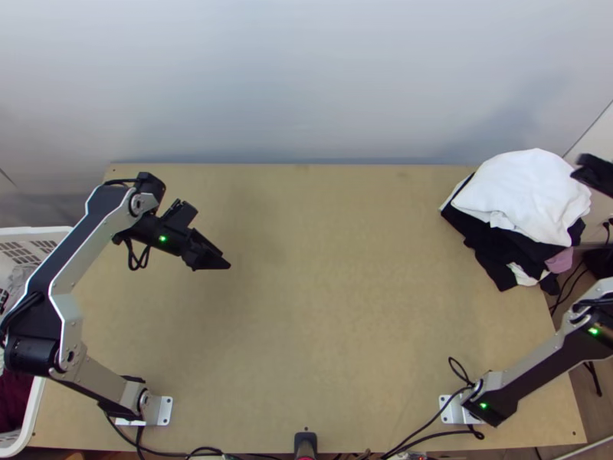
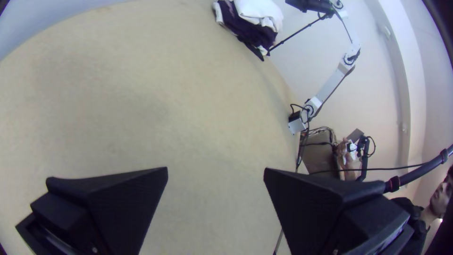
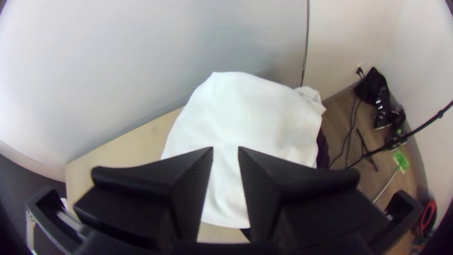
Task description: Fold the t-shirt
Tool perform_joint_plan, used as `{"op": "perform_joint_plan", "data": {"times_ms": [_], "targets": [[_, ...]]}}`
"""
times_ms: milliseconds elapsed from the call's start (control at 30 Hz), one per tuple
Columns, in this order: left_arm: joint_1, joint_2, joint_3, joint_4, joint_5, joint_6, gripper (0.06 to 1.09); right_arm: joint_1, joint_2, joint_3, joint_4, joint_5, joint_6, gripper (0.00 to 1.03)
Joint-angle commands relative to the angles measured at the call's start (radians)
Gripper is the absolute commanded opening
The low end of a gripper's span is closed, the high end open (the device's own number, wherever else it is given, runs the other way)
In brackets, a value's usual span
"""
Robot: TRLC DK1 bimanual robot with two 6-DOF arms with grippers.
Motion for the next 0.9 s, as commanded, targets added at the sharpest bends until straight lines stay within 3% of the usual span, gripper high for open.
{"op": "perform_joint_plan", "data": {"times_ms": [0, 300, 467, 867], "targets": [[0.024, -0.046, -0.038, -0.004, -0.004, 0.005, 1.05, 0.16, -0.009, -0.079, 0.202, 0.169, 0.029, 0.03], [0.041, -0.092, -0.075, -0.002, -0.018, 0.005, 1.05, 0.24, 0.023, -0.363, 0.51, 0.263, 0.006, 0.03], [0.044, -0.104, -0.077, -0.004, -0.027, 0.001, 1.05, 0.243, -0.048, -0.579, 0.749, 0.36, 0.026, 0.03], [0.044, -0.147, -0.118, -0.002, -0.041, -0.001, 1.05, 0.215, -0.112, -0.782, 0.826, 0.396, 0.042, 0.03]]}}
